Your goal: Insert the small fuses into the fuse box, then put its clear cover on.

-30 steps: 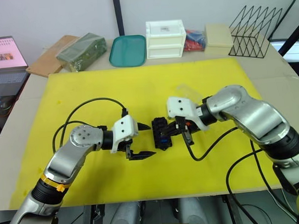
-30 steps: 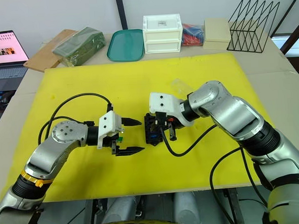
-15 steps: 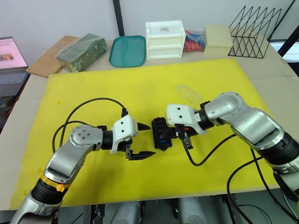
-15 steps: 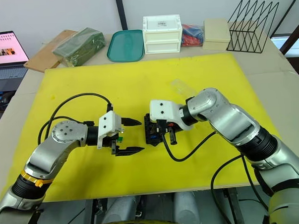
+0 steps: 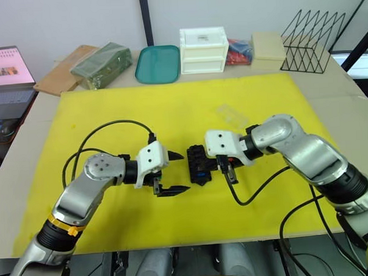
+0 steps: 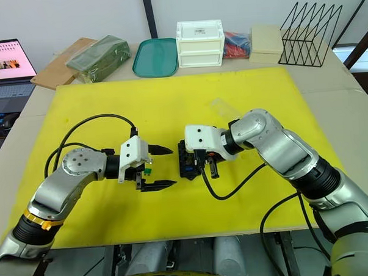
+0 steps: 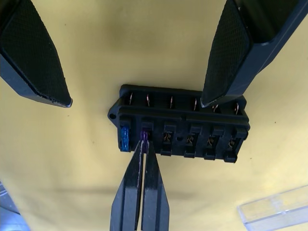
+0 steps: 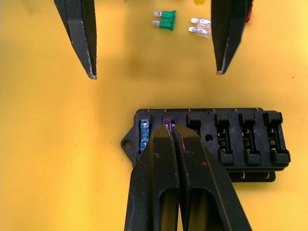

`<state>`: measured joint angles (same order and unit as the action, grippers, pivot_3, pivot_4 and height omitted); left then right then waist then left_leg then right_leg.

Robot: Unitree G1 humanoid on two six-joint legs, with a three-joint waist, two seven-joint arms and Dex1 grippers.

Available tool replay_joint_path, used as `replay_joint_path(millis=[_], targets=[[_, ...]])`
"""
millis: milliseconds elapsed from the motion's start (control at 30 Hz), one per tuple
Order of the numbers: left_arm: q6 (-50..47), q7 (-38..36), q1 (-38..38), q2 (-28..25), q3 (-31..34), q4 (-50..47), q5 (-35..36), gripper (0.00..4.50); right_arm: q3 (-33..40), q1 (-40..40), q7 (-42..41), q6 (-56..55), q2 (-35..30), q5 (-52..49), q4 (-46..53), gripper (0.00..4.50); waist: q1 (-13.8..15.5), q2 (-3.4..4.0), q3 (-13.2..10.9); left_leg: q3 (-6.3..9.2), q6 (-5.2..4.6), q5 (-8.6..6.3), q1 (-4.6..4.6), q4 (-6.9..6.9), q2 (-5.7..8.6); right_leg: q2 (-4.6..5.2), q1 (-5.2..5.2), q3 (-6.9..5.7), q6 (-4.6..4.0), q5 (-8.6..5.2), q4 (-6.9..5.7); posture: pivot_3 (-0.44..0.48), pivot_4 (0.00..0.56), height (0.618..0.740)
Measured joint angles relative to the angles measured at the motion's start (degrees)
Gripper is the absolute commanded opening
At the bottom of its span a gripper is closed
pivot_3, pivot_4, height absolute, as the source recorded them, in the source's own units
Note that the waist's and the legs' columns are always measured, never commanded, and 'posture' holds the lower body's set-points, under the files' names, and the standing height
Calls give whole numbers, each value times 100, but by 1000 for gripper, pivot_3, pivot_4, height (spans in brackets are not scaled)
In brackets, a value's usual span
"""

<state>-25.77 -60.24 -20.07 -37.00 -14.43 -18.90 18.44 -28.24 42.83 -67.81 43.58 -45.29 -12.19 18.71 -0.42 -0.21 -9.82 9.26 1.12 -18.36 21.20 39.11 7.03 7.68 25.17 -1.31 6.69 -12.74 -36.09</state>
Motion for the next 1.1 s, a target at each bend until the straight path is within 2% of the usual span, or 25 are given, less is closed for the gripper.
replay_joint_path(millis=[133, 300, 400, 500, 600, 767, 933, 967, 1100], targets=[[-160, -95, -22, -87, 172, -144, 266, 4500, 214, 40, -30, 248, 29, -177, -164, 29, 0, 0, -4, 1, 0, 0, 17, 3, 0, 0, 17, 0, 0, 0, -1, 0, 150, 740], [-693, -91, -46, -411, 845, -597, 895, 4500, 984, 205, -125, 559, -26, -759, -81, 29, -11, 1, -6, 3, 0, 0, 22, -1, 0, 0, 24, 0, 0, 0, 1, 0, 150, 740], [-945, -171, 87, -880, 1277, -756, 1218, 4500, 1344, 167, -205, 565, -195, -985, -16, 29, -9, 0, -7, 2, 0, 0, 22, -1, 0, 0, 24, 0, 0, 0, 1, 0, 150, 740], [-1055, -312, 362, -1401, 1809, -771, 1356, 4500, 1620, -106, -349, 361, -626, -1045, -53, 29, 0, 1, -8, 0, -2, -1, 22, -2, 0, 0, 23, 0, 0, 0, 4, 0, 150, 740], [-1023, -513, 791, -1860, 2281, -677, 1382, 4500, 1838, -502, -652, 43, -1187, -1065, -82, 662, 12, 5, -10, -2, -4, -3, 23, -2, 0, 1, 22, 0, 0, 0, 6, 0, 150, 740], [-824, -923, 1640, -2353, 3005, -353, 1337, 4500, 2332, -1370, -1131, -520, -2135, -1056, -204, 2400, 1, 10, -16, -10, -8, -4, 20, -4, -3, 0, 22, 0, 0, -1, 6, 0, 150, 740], [-426, -1250, 2277, -2636, 3733, 241, 1073, 4500, 3035, -2094, -1169, -833, -2644, -980, -617, 4221, -10, 18, -21, -19, -34, -19, 16, -7, -8, 0, 21, 0, 0, -1, 6, 0, 150, 740], [-367, -1299, 2329, -2659, 3829, 308, 1054, 4500, 3142, -2216, -1166, -904, -2683, -954, -664, 4469, -7, 19, -22, -18, -34, -20, 18, -7, -8, 0, 21, 0, 0, -1, 6, 0, 150, 740], [-180, -1472, 2532, -2765, 4100, 638, 943, 4500, 3498, -2610, -1096, -1101, -2871, -820, -1026, 4469, -5, 24, -26, -21, -33, -19, 19, -7, -8, 1, 21, 0, 0, -1, 8, 0, 150, 740]])
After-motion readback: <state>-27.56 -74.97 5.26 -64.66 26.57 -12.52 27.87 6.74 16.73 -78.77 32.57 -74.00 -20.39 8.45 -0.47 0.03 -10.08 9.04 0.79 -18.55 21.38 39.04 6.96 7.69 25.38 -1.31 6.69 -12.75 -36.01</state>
